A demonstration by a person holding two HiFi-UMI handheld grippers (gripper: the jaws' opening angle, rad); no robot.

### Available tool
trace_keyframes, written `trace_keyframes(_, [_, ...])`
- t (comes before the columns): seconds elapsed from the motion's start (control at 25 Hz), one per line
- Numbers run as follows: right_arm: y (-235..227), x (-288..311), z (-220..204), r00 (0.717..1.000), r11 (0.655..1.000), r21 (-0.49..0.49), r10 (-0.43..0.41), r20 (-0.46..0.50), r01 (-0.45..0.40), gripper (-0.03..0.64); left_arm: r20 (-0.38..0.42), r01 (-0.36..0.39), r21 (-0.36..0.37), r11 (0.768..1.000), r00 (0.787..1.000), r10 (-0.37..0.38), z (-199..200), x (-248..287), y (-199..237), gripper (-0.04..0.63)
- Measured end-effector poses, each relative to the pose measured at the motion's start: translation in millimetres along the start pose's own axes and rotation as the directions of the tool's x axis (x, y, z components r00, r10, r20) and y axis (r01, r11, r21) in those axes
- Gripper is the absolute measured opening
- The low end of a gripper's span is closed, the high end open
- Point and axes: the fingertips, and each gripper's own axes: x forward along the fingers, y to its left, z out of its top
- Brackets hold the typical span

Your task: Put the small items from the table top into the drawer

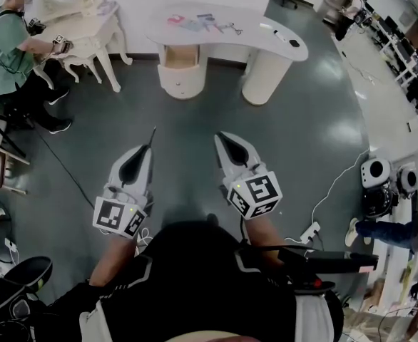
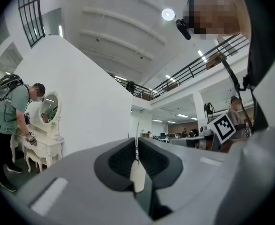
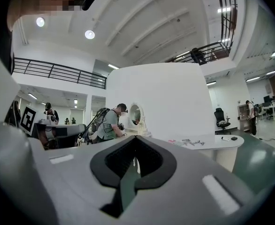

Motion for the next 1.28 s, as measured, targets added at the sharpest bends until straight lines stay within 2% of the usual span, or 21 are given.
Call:
trace_keyframes(0.2, [3,1,3,1.0,0.999,-0.045,-0.014,0.001,0.014,0.002,-0.003,-0.004,-0.029,1.0,1.0,0.004,1,-2,3,0.018])
trace_keyframes(0.6, [15,7,6,0.999,0.999,-0.03,-0.037,-0.007,0.037,0.002,0.022,0.036,-0.029,0.999,0.999,-0.035,7,-7,13,0.018])
trace_keyframes(0.92, [40,16,11,0.999,0.997,-0.073,-0.042,-0.013,0.041,0.002,0.027,0.05,-0.044,0.998,0.998,-0.049,9,-20,30,0.018])
trace_keyframes(1.28, [68,30,8,0.995,0.992,-0.085,-0.094,-0.021,0.092,0.002,0.035,0.098,-0.059,0.993,0.995,-0.096,9,-41,55,0.018])
